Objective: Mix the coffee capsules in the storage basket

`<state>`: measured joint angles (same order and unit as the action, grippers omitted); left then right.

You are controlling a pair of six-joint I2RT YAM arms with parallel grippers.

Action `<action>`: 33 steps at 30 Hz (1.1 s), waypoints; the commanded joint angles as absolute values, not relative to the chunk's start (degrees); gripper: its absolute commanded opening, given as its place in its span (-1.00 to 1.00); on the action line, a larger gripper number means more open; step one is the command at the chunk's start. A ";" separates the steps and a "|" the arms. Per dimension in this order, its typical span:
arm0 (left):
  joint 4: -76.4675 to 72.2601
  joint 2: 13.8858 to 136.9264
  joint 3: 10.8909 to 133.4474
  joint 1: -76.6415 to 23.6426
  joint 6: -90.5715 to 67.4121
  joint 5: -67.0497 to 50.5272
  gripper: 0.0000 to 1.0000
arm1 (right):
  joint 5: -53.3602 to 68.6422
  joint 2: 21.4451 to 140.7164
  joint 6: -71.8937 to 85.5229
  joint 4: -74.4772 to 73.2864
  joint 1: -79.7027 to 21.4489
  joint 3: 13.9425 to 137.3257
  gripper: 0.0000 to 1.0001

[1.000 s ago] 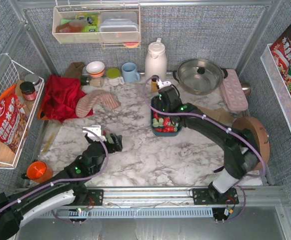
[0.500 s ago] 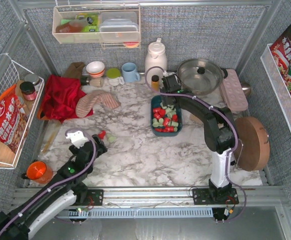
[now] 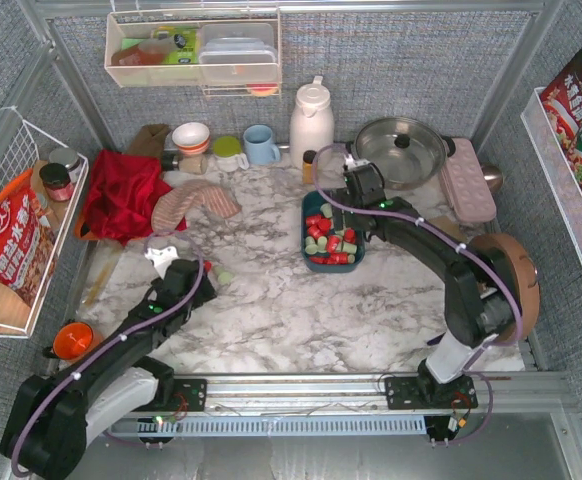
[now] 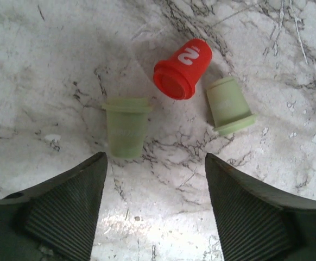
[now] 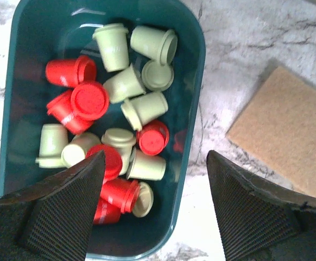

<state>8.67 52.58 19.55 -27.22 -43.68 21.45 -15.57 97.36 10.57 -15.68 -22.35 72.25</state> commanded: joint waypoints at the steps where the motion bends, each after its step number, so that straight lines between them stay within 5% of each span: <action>1: 5.37 55.08 21.09 -25.05 -40.66 19.23 0.54 | -13.27 92.76 12.82 -12.57 -22.73 67.99 0.58; 5: 4.07 57.34 21.20 -22.88 -39.57 18.73 0.35 | -13.18 90.45 13.09 -11.28 -22.70 65.89 0.59; 20: 1.99 69.28 24.31 -18.76 -35.95 17.64 0.22 | -10.72 88.55 13.10 -12.66 -22.31 66.72 0.60; 27: 4.25 74.48 27.30 -18.80 -34.82 15.01 -0.40 | -10.49 88.40 13.14 -12.74 -21.91 66.61 0.60; 33: 4.38 72.98 26.90 -18.80 -35.08 13.54 -0.28 | -9.82 88.91 13.40 -13.07 -21.91 66.95 0.60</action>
<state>1.43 73.91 27.31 -18.85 -34.94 17.04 -10.44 88.71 12.93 -13.08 -21.87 66.30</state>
